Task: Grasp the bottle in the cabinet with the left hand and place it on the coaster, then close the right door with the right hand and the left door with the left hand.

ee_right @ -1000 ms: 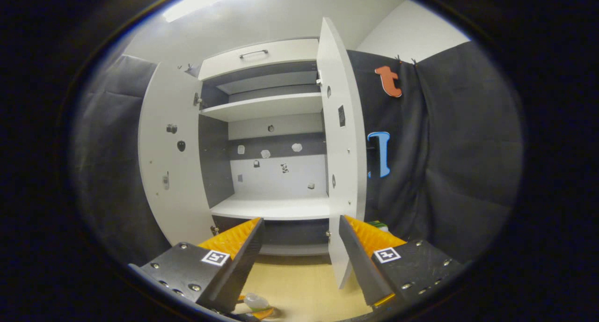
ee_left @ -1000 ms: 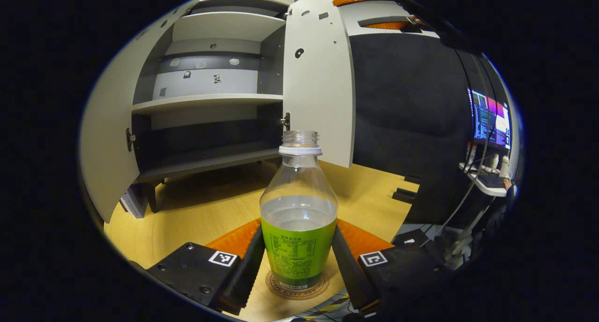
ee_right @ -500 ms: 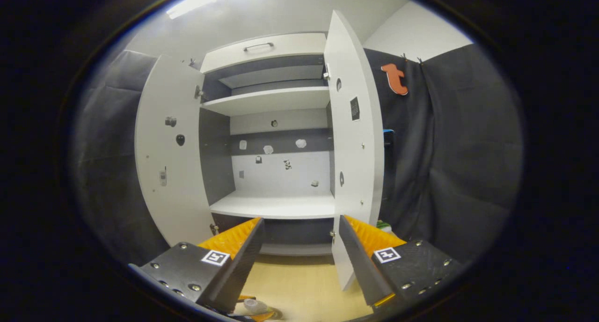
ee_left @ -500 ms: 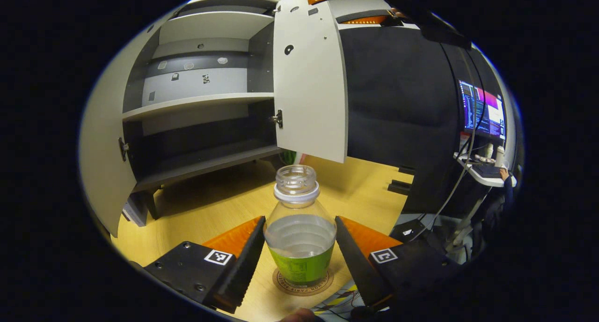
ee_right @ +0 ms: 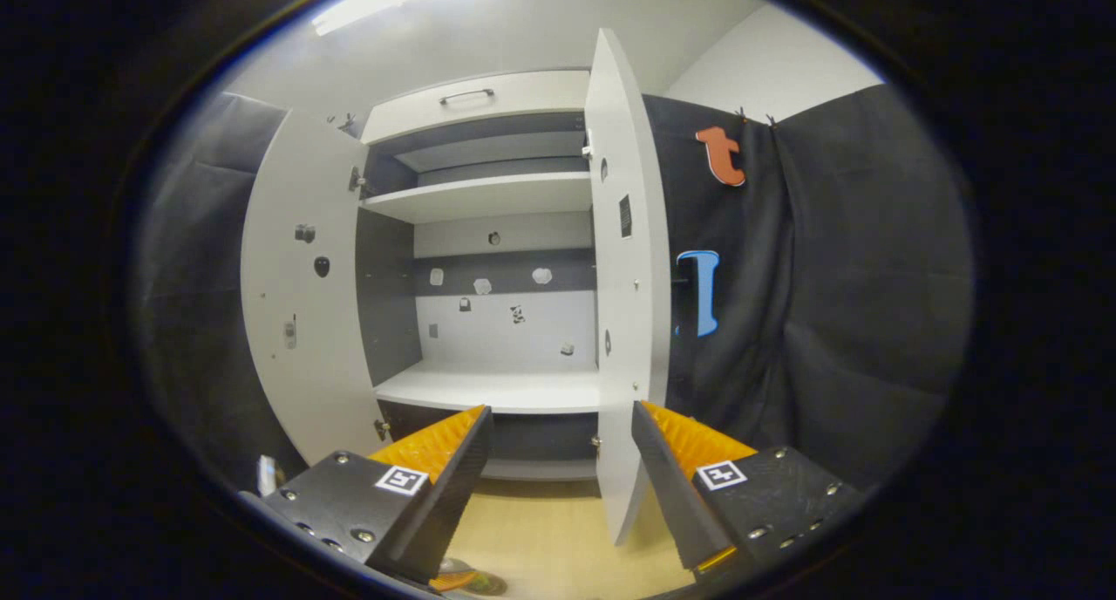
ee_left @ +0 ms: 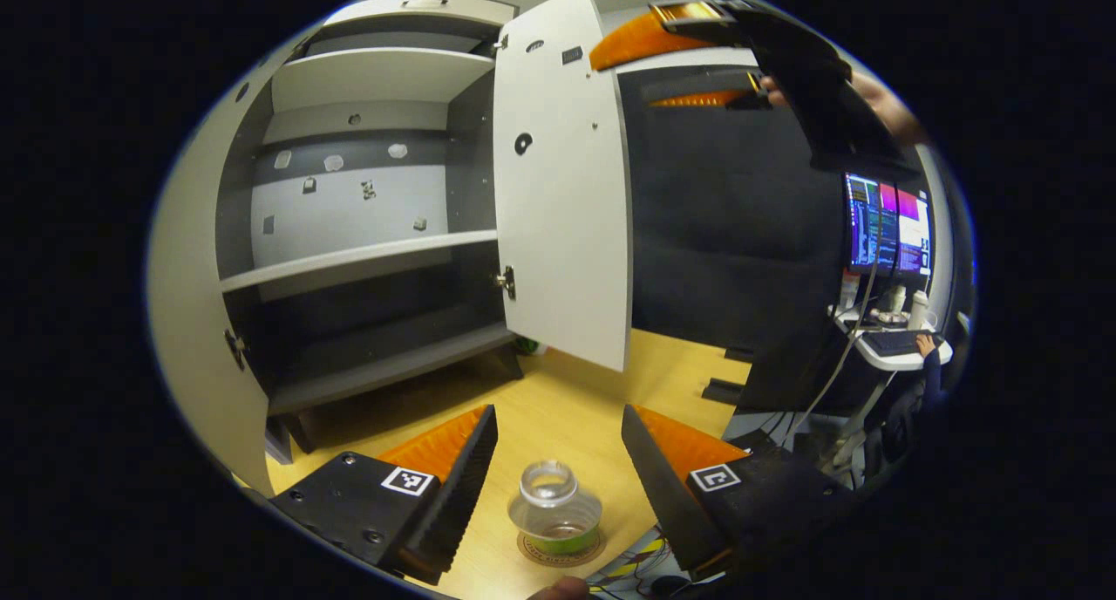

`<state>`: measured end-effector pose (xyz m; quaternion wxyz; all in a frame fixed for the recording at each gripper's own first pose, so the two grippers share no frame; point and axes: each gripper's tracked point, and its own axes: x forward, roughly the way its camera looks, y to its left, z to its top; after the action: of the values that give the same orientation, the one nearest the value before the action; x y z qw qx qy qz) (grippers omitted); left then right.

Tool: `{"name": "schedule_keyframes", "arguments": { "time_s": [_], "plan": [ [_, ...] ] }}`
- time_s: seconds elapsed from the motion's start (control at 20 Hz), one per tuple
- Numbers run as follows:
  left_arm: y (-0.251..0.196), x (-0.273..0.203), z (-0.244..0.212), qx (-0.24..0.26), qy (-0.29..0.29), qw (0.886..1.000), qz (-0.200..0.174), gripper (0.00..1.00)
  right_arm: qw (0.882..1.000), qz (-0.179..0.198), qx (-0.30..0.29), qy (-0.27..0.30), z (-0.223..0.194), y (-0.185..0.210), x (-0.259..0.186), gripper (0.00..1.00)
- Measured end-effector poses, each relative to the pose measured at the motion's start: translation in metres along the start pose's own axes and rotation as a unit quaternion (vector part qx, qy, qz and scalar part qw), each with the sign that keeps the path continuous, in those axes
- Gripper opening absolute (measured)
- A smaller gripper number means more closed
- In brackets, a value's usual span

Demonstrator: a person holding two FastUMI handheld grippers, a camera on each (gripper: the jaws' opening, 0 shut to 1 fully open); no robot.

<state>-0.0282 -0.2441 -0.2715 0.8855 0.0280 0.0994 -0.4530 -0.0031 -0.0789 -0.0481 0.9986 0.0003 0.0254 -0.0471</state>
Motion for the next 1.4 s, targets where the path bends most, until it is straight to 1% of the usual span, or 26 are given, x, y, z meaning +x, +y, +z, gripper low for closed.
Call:
{"name": "schedule_keyframes", "arguments": {
  "time_s": [0.15, 0.25, 0.3, 0.35, 0.4, 0.45, 0.5, 0.55, 0.6, 0.65, 0.7, 0.75, 0.8, 0.85, 0.9, 1.0, 1.1, 1.25, 1.35, 1.4],
  "plan": [
    [-0.005, -0.011, 0.048, -0.008, -0.029, 1.000, -0.003, 0.91, 1.000, -0.012, 0.001, -0.008, 0.005, -0.017, -0.004, 0.96],
    [-0.005, -0.017, 0.076, 0.001, -0.041, 0.999, -0.004, 0.91, 1.000, -0.018, 0.006, -0.013, 0.010, -0.029, -0.006, 0.96],
    [-0.005, -0.021, 0.090, 0.008, -0.047, 0.999, -0.004, 0.91, 1.000, -0.019, 0.005, -0.017, 0.013, -0.035, -0.010, 0.94],
    [-0.003, -0.025, 0.105, 0.012, -0.055, 0.998, -0.001, 0.91, 0.999, -0.023, 0.002, -0.023, 0.017, -0.043, -0.011, 0.96],
    [-0.003, -0.029, 0.115, 0.017, -0.059, 0.998, 0.000, 0.91, 0.999, -0.026, 0.000, -0.025, 0.021, -0.052, -0.012, 0.93],
    [0.000, -0.034, 0.128, 0.020, -0.067, 0.998, 0.005, 0.91, 0.999, -0.032, -0.002, -0.026, 0.022, -0.062, -0.013, 0.96],
    [0.001, -0.038, 0.138, 0.018, -0.074, 0.997, 0.007, 0.90, 0.999, -0.041, -0.003, -0.024, 0.025, -0.073, -0.013, 0.96],
    [0.000, -0.043, 0.146, 0.010, -0.076, 0.997, 0.005, 0.91, 0.998, -0.051, -0.002, -0.024, 0.027, -0.085, -0.014, 0.94],
    [0.001, -0.047, 0.151, 0.006, -0.076, 0.997, 0.003, 0.91, 0.998, -0.056, -0.003, -0.023, 0.030, -0.094, -0.015, 0.96],
    [0.002, -0.051, 0.156, 0.001, -0.075, 0.997, 0.001, 0.91, 0.998, -0.063, -0.003, -0.029, 0.033, -0.105, -0.015, 0.96],
    [0.006, -0.055, 0.161, -0.002, -0.075, 0.997, 0.006, 0.91, 0.997, -0.067, -0.003, -0.032, 0.038, -0.115, -0.015, 0.93],
    [0.014, -0.059, 0.165, -0.004, -0.076, 0.997, 0.018, 0.91, 0.997, -0.070, 0.000, -0.033, 0.040, -0.126, -0.014, 0.96],
    [0.020, -0.062, 0.166, -0.004, -0.076, 0.997, 0.032, 0.91, 0.997, -0.067, -0.001, -0.028, 0.040, -0.135, -0.011, 0.94],
    [0.026, -0.067, 0.166, -0.004, -0.078, 0.996, 0.041, 0.91, 0.997, -0.065, -0.005, -0.028, 0.040, -0.141, -0.009, 0.96],
    [0.029, -0.074, 0.165, -0.007, -0.080, 0.995, 0.054, 0.91, 0.997, -0.067, -0.014, -0.028, 0.041, -0.151, -0.004, 0.94],
    [0.038, -0.089, 0.165, -0.014, -0.085, 0.994, 0.072, 0.91, 0.997, -0.071, -0.027, -0.033, 0.046, -0.169, 0.007, 0.96],
    [0.051, -0.106, 0.163, -0.017, -0.083, 0.992, 0.097, 0.90, 0.996, -0.073, -0.031, -0.037, 0.050, -0.182, 0.021, 0.96],
    [0.074, -0.134, 0.176, -0.017, -0.092, 0.986, 0.136, 0.91, 0.996, -0.076, -0.020, -0.033, 0.051, -0.197, 0.042, 0.96],
    [0.091, -0.153, 0.192, -0.015, -0.104, 0.980, 0.167, 0.91, 0.996, -0.079, -0.016, -0.036, 0.055, -0.208, 0.057, 0.96],
    [0.101, -0.162, 0.200, -0.012, -0.110, 0.977, 0.185, 0.91, 0.996, -0.084, -0.005, -0.037, 0.058, -0.213, 0.064, 0.94]
  ]
}}
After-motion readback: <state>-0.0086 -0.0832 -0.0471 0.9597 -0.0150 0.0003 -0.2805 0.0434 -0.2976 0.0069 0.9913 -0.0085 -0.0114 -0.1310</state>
